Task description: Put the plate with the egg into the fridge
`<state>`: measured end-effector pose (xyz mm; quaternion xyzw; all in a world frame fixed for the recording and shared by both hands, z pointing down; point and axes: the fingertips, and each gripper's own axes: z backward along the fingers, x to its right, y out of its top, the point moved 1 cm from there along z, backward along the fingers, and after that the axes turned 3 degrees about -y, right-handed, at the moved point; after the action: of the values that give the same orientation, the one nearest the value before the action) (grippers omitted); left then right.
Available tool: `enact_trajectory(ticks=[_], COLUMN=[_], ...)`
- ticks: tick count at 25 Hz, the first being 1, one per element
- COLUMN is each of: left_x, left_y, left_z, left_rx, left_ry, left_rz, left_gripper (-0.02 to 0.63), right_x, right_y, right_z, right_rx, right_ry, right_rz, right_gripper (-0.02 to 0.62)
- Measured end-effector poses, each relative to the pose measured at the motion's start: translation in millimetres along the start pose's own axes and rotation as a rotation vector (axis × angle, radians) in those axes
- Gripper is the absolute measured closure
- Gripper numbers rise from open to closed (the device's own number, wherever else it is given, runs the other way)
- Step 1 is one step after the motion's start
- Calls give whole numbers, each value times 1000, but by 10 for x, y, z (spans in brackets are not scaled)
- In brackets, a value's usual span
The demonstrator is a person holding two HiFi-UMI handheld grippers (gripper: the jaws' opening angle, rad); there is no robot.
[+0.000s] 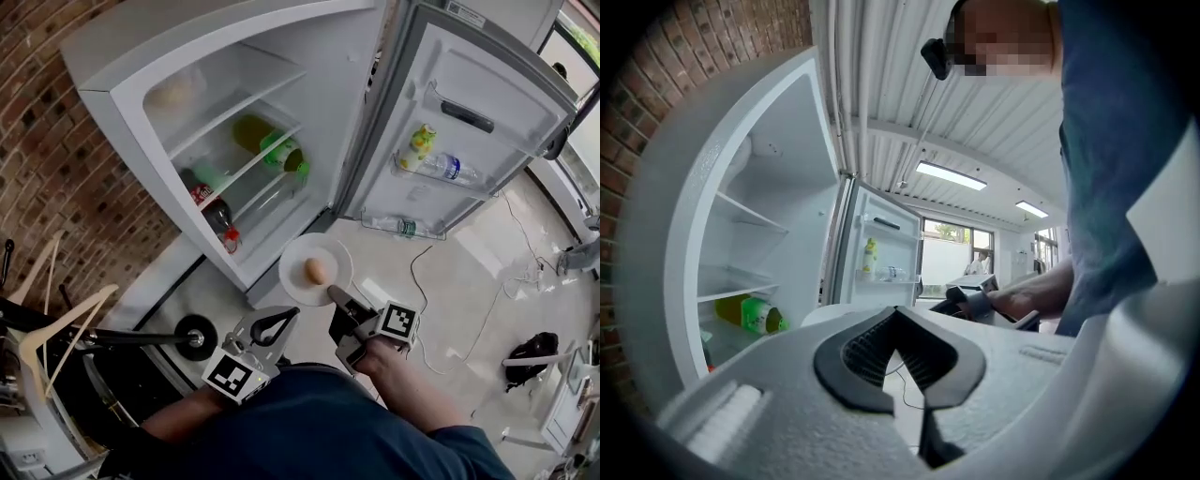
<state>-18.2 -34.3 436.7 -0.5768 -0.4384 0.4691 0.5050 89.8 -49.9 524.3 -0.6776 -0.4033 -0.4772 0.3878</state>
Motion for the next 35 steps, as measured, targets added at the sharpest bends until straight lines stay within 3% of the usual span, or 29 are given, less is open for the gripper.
enact_trajectory(ticks=[14,35], left_x=[-598,-1014], left_y=[65,84], left_z=[-77,-326], left_rx=[-1,-1], left_ry=[-45,230], left_rz=[-2,27], left_gripper=[601,601], right_x=[-312,-503], right_y=[407,904], right_z=[-788,-1920], right_rx=[20,-190], right_ry=[10,43], right_rz=[26,43], right_gripper=[577,577])
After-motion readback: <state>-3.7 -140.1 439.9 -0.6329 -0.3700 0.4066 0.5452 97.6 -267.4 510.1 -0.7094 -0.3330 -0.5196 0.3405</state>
